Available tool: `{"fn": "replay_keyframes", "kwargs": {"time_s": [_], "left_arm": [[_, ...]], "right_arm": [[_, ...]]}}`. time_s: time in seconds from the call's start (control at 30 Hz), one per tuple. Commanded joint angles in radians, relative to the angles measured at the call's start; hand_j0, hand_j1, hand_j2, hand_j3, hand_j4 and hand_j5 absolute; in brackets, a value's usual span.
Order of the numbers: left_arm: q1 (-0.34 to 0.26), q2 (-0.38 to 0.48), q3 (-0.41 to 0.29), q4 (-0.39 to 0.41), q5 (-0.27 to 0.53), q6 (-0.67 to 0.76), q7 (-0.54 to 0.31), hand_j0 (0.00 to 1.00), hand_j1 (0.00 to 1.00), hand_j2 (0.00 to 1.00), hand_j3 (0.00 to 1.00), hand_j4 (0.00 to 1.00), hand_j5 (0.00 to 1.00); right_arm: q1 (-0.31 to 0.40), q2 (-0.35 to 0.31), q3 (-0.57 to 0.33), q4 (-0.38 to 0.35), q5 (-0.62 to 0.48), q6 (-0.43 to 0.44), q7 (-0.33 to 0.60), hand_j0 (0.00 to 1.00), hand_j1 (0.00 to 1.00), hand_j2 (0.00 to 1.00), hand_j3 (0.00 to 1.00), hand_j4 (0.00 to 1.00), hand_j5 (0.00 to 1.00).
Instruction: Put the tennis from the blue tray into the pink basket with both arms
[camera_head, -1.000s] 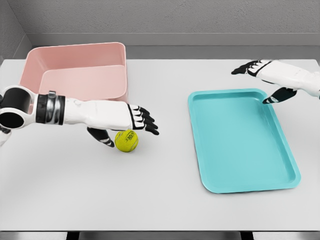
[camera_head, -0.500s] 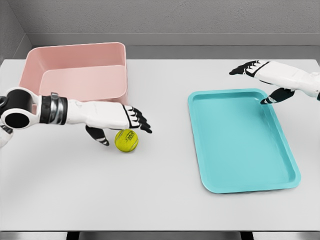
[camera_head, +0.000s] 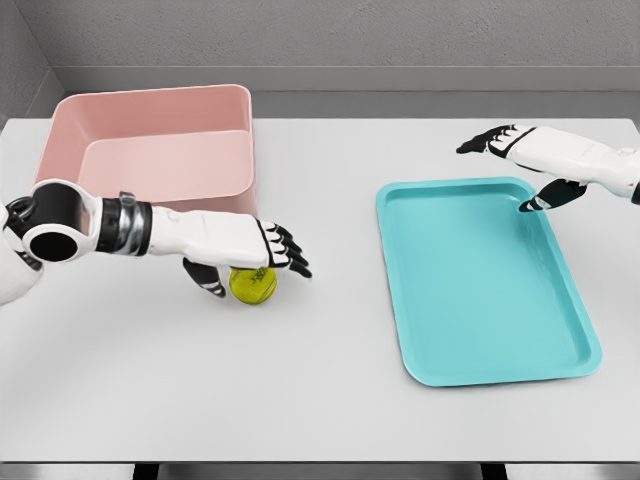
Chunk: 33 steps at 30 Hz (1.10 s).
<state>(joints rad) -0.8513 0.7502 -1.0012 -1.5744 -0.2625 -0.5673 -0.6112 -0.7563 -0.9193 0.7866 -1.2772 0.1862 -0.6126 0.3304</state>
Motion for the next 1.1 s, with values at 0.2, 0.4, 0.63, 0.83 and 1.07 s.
{"fn": "replay_keyframes", "kwargs": {"time_s": [0.2, 0.4, 0.63, 0.83, 1.07], "left_arm": [[0.000, -0.037, -0.023, 0.083, -0.001, 0.004, 0.000, 1.00, 1.00, 1.00, 1.00, 1.00, 1.00], [0.008, -0.034, -0.030, 0.089, -0.001, 0.004, 0.000, 1.00, 1.00, 1.00, 1.00, 1.00, 1.00], [0.009, -0.035, -0.030, 0.109, -0.011, 0.003, 0.000, 1.00, 1.00, 1.00, 1.00, 1.00, 1.00], [0.009, -0.042, -0.030, 0.108, -0.014, 0.003, 0.000, 1.00, 1.00, 1.00, 1.00, 1.00, 1.00], [0.014, -0.041, -0.031, 0.106, -0.015, 0.003, 0.000, 1.00, 1.00, 1.00, 1.00, 1.00, 1.00]], "right_arm": [[0.000, -0.001, 0.000, -0.001, -0.007, 0.002, -0.001, 1.00, 1.00, 1.00, 1.00, 1.00, 1.00], [0.002, -0.001, 0.000, -0.001, -0.007, 0.002, -0.001, 1.00, 1.00, 1.00, 1.00, 1.00, 1.00], [0.006, -0.001, 0.000, -0.001, -0.007, 0.002, -0.001, 1.00, 1.00, 1.00, 1.00, 1.00, 1.00], [0.006, -0.001, 0.000, -0.001, -0.007, 0.002, -0.001, 1.00, 1.00, 1.00, 1.00, 1.00, 1.00], [0.008, -0.001, 0.000, -0.001, -0.007, 0.002, -0.001, 1.00, 1.00, 1.00, 1.00, 1.00, 1.00]]}}
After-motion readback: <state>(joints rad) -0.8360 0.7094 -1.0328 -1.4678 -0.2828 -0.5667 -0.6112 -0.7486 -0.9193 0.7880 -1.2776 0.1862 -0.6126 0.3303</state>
